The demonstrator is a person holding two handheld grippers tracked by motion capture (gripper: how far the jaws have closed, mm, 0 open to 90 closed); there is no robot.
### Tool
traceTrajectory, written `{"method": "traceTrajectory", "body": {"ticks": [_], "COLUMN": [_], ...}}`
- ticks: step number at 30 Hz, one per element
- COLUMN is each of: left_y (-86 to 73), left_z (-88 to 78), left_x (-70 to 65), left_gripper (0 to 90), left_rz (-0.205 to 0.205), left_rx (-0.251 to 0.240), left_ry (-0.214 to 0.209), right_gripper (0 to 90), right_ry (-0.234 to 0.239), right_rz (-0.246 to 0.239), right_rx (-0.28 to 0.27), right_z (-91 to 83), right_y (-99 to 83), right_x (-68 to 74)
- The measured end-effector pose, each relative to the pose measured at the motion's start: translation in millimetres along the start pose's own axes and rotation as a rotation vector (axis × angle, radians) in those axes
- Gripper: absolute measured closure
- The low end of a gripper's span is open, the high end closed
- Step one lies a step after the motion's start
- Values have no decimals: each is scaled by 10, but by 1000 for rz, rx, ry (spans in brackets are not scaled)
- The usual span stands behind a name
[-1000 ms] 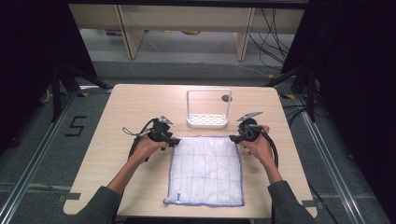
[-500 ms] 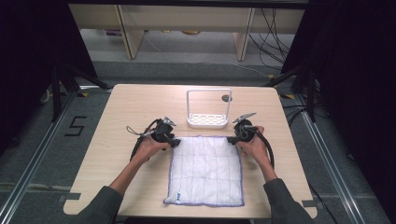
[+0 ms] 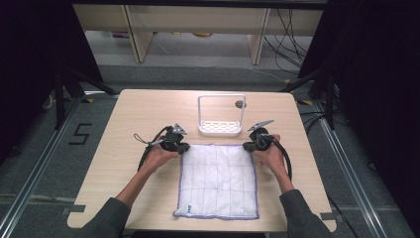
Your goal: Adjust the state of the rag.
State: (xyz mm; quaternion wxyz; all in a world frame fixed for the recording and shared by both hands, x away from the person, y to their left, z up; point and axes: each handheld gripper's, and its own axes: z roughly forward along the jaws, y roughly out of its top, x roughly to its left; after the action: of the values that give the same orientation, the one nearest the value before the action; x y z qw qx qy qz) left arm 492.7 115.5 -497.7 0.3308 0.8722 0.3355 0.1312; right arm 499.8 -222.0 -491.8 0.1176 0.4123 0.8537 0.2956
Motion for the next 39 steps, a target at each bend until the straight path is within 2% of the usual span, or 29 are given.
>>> {"method": "traceTrajectory", "body": {"ticks": [2,3,5,6,7,8,13,15,17,18,19,21,22,23,24,26,27,28,29,30,32,34,37,39], "left_y": [3,4,17,24,28,37,112,196,217,232,243,239,220,220,204,165,140,111,49,12,-29,-113,-251,-342], "left_z": [-8,-24,-64,-83,-95,-115,-188,-283,-321,-362,-446,-488,-574,-574,-614,-690,-732,-767,-843,-881,-918,-982,-1042,-1069], "left_x": [1,-5,-1,7,9,18,33,42,34,25,-12,-33,-94,-94,-129,-208,-243,-281,-349,-389,-434,-517,-642,-708], "left_gripper": [841,841,843,843,843,843,842,842,842,842,841,841,841,842,841,842,842,841,841,841,841,841,841,840], "left_rz": [-2,-10,-4,-3,-11,-6,-3,31,35,43,56,70,86,86,94,113,127,131,141,148,157,178,208,238], "left_rx": [-16,-22,-47,-51,-62,-64,-90,-112,-121,-129,-150,-160,-174,-174,-182,-199,-203,-209,-216,-221,-227,-225,-216,-204], "left_ry": [3,7,21,21,26,28,43,53,56,58,62,59,57,57,55,52,51,49,51,44,38,28,22,27], "right_gripper": [870,872,875,875,875,876,877,877,877,877,877,877,877,877,877,877,877,877,877,877,877,877,877,877], "right_ry": [-2,6,3,0,2,0,-3,-2,-1,-7,7,11,19,19,23,27,28,32,40,53,48,58,61,64], "right_rz": [1,4,6,-4,5,-10,-21,-33,-39,-32,-46,-65,-79,-79,-94,-112,-134,-135,-160,-165,-156,-185,-188,-226], "right_rx": [-5,-26,-41,-74,-83,-94,-144,-153,-145,-189,-178,-182,-198,-198,-216,-224,-244,-244,-237,-236,-240,-252,-260,-254], "right_z": [-22,-37,-145,-164,-204,-236,-405,-476,-528,-542,-660,-710,-806,-806,-900,-948,-990,-1036,-1120,-1158,-1199,-1295,-1340,-1344], "right_y": [6,9,43,47,61,70,152,180,191,188,179,162,112,112,51,19,-11,-43,-110,-149,-195,-307,-385,-498], "right_x": [4,6,8,-4,2,-6,6,8,9,25,51,72,146,146,228,263,293,338,423,466,522,619,691,780]}}
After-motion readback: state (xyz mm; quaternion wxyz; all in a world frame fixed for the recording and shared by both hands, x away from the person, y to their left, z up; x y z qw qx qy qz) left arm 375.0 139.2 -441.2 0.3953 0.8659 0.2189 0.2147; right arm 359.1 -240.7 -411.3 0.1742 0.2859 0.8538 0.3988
